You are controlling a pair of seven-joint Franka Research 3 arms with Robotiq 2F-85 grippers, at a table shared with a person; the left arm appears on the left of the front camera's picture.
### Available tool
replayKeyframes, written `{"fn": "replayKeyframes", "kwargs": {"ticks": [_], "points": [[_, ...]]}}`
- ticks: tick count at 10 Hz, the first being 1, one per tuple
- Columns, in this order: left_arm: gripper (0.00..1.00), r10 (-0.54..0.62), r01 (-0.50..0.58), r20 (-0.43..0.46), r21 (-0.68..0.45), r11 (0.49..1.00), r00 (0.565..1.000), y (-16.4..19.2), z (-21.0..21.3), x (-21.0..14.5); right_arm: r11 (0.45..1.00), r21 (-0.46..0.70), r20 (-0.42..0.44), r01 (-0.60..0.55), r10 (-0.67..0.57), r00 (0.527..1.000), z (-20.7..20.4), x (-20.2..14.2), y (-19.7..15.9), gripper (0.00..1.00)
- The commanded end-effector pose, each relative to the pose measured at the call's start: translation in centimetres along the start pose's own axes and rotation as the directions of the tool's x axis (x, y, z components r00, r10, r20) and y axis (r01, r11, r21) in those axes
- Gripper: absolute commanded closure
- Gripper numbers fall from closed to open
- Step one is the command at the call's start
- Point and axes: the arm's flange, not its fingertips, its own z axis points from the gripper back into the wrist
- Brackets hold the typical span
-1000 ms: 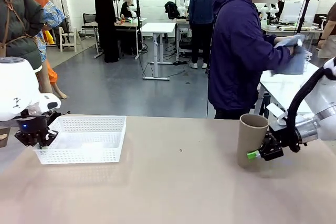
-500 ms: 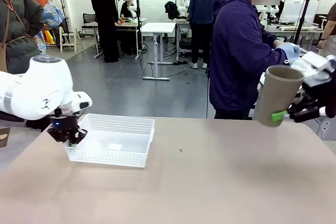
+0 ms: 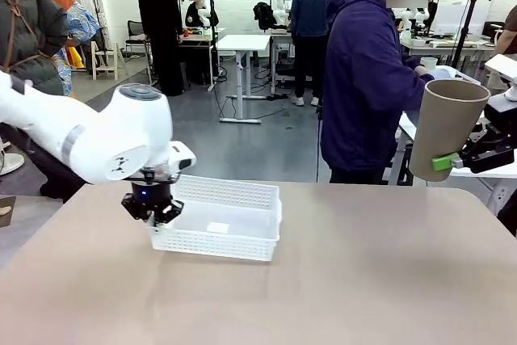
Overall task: Clean and organize the cups into the basket.
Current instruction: Pick up the Organizing basket and move it to the center of the table, then pick up the Reusable plastic cup from the right side of the table and place it inside the Organizing basket.
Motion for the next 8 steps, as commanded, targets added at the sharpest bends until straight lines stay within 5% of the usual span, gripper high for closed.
{"fn": "replayKeyframes", "kwargs": {"ticks": [1, 5, 8], "points": [[1.00, 0.018, -0.018, -0.009, 0.065, 0.998, 1.000, -3.6, -0.2, -0.8, 1.000, 0.003, 0.009, -0.012, 0.012, 1.000, -0.3, -0.4, -0.4, 0.76], [1.00, -0.061, 0.060, 0.048, 0.027, 0.998, 0.997, -8.6, 0.1, -2.0, 1.000, 0.003, 0.009, -0.012, 0.012, 1.000, -0.3, -0.4, -0.4, 0.76], [1.00, -0.045, 0.045, 0.013, 0.003, 0.999, 0.999, -9.0, 0.1, -1.2, 1.000, 0.003, 0.009, -0.012, 0.012, 1.000, -0.3, -0.4, -0.4, 0.76]]}}
